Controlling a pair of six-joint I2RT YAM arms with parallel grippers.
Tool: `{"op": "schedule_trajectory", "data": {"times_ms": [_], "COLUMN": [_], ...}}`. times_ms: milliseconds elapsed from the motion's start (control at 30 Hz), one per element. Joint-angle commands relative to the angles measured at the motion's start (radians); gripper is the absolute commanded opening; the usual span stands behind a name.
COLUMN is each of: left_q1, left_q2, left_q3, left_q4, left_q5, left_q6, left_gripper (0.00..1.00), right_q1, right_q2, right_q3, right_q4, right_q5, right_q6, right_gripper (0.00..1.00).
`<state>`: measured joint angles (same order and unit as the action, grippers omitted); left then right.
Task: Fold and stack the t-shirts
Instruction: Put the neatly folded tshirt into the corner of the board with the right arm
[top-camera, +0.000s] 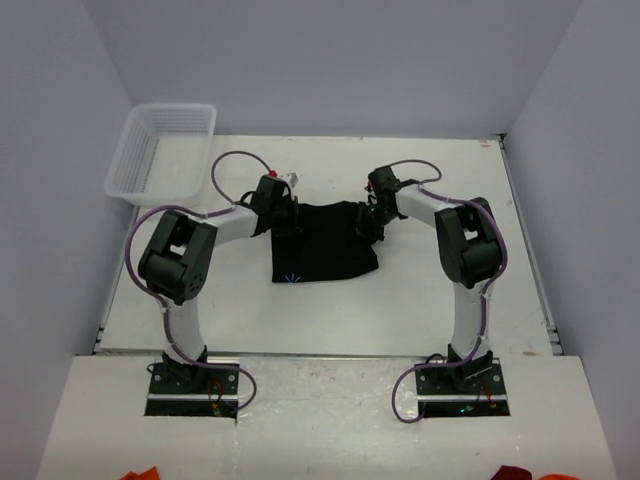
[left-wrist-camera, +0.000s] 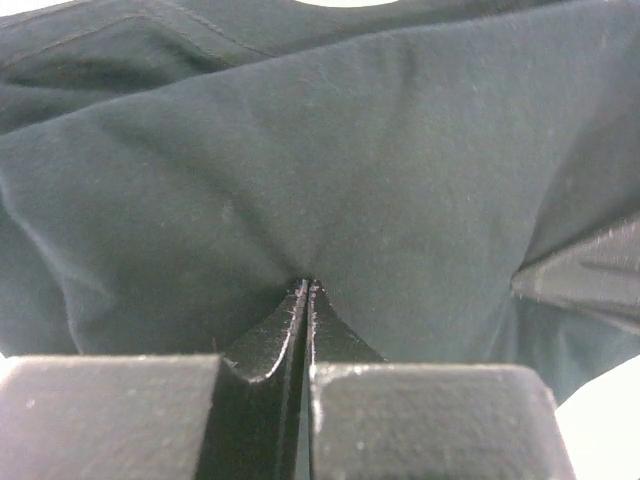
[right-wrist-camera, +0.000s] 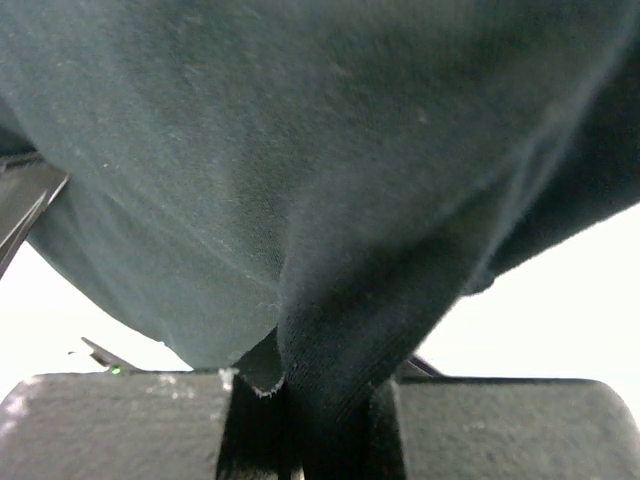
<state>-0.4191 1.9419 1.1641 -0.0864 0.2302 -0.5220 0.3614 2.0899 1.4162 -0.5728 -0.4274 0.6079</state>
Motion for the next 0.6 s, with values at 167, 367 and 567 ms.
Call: {"op": "schedule_trajectory", "data": {"times_ms": [167, 367, 567], "left_q1": [-0.024, -0.092, -0.139], "left_q2": [-0.174, -0.357, -0.543], "left_q3": [-0.136, -0.233, -0.331], "left_q4": [0.045, 0.068, 0.068], "left_q5": [0.076, 0.07, 0.061], "left_q6": [0.013, -0.025, -0.062], "left_gripper": [0.0, 0.0, 0.0], "right_q1": [0.007, -0.005, -0.061], "right_q2": [-0.001, 0.032, 0.074], "right_q3": [0.203, 0.322, 0.414], "right_q4": [-0.238, -0.28, -0.321], "right_q5": [0.388, 0.597, 0.685], "right_q6": [-0.114, -0.192, -0.22], "right_gripper": [0.0, 0.0, 0.0]}}
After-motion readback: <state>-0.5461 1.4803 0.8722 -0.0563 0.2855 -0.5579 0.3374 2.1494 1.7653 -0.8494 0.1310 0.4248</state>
